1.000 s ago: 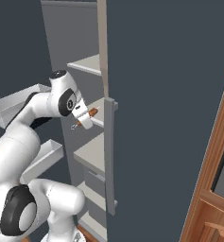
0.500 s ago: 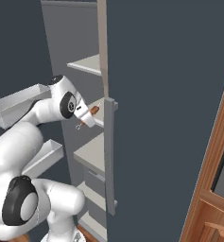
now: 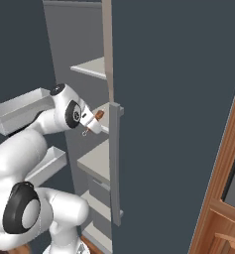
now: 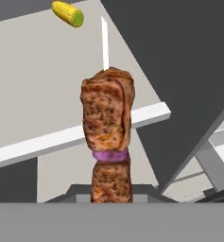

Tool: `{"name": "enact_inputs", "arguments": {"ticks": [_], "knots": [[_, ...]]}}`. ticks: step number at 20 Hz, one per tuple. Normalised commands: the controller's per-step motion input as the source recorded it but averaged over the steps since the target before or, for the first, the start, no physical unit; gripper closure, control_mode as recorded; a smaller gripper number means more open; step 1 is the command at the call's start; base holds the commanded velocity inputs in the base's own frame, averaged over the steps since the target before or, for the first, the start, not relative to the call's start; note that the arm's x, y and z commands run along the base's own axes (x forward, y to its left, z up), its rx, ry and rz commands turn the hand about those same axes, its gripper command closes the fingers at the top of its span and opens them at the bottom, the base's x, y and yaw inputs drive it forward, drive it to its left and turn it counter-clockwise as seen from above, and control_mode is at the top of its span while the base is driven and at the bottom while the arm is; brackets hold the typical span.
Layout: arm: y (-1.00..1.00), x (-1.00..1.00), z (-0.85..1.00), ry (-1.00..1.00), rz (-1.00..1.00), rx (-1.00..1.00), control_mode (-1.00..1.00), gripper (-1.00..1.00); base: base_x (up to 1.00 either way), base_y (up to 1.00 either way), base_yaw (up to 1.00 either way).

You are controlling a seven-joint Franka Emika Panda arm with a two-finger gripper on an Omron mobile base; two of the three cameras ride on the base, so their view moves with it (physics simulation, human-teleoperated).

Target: Store the kebab skewer in the freezer for long-term storage. Close the freezer door after placing the cooked food.

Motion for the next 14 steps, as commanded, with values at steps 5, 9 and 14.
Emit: {"name": "enact_inputs", "arguments": {"ticks": [5, 9, 14], "knots": [[-0.01, 0.28, -0.01, 0.0, 0.02, 0.0, -1.0, 1.0, 0.0, 0.0, 0.0], [-0.11, 0.31, 0.0, 0.0, 0.01, 0.0, -1.0, 1.0, 0.0, 0.0, 0.0], [-0.17, 0.32, -0.05, 0.0, 0.0, 0.0, -1.0, 1.0, 0.0, 0.0, 0.0]]}}
